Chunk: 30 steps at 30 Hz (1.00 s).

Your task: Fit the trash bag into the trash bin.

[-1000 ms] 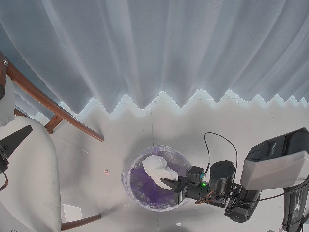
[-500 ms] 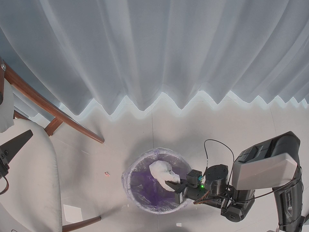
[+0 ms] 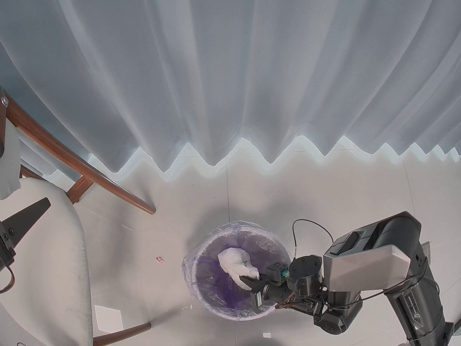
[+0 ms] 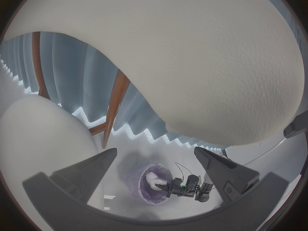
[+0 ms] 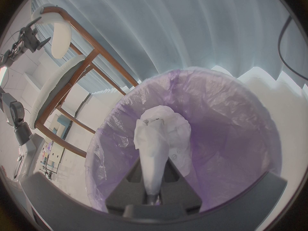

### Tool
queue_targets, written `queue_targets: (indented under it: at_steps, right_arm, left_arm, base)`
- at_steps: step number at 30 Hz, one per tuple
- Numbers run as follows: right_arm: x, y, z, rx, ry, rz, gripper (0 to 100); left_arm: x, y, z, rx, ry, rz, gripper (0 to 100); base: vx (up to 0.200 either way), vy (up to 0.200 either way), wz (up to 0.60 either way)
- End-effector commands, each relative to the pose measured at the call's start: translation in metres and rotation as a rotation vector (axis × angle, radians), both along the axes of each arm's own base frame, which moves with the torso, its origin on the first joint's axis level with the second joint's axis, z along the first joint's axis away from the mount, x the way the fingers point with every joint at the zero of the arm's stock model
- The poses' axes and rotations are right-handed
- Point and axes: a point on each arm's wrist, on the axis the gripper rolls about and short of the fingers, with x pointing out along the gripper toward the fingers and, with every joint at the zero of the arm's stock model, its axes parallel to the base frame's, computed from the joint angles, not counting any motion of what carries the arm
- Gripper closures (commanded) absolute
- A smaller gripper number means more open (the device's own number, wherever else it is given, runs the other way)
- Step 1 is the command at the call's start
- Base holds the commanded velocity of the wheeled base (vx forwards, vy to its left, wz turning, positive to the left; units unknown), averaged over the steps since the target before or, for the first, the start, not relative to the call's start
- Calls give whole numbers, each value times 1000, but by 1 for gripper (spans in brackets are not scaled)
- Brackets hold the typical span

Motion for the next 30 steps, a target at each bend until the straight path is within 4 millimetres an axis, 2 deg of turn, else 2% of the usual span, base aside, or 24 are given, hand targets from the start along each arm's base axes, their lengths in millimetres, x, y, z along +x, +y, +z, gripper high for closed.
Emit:
queue_targets:
  at_steps: [1,2,5,10,16,17,18,21,22,24,30]
  right_arm:
    - [0,0,-9,-6,15,0,100]
    - [0,1,-8,-5,14,0,0]
    - [1,1,-5,4,5,-2,0]
    - [1,4,18,44,-39,2,0]
    - [-14,-10,75,112,-109,-37,0]
    - [-14,-10,75,112,-109,-37,0]
    - [-22,-20,97,135,-136,-53,0]
    - [-31,-39,123,160,-181,-93,0]
    - [-31,-40,125,162,-183,-98,0]
    - [-40,-55,148,189,-236,-152,0]
    - [-54,-78,192,267,-315,-288,0]
  left_arm:
    - [-3,0,0,-2,-9,0,0]
    - [-3,0,0,-2,-9,1,0]
    - [-4,0,-3,-2,-3,3,0]
    - [-6,0,-3,-2,-12,3,0]
    - [-11,0,-8,-1,-15,9,0]
    - [-11,0,-8,-1,-15,9,0]
    - [-15,0,-11,0,-17,7,0]
    - [-19,0,-15,0,-24,10,0]
    - [-20,0,-15,0,-25,12,0]
    - [-25,0,-18,2,-36,17,0]
    - [-34,1,-21,6,-71,76,0]
  base:
    - [0,0,0]
    - [0,0,0]
    - [0,0,0]
    - [0,0,0]
    - [0,0,0]
    - [0,0,0]
    - [0,0,0]
    - [0,0,0]
    - [0,0,0]
    - [0,0,0]
    - [0,0,0]
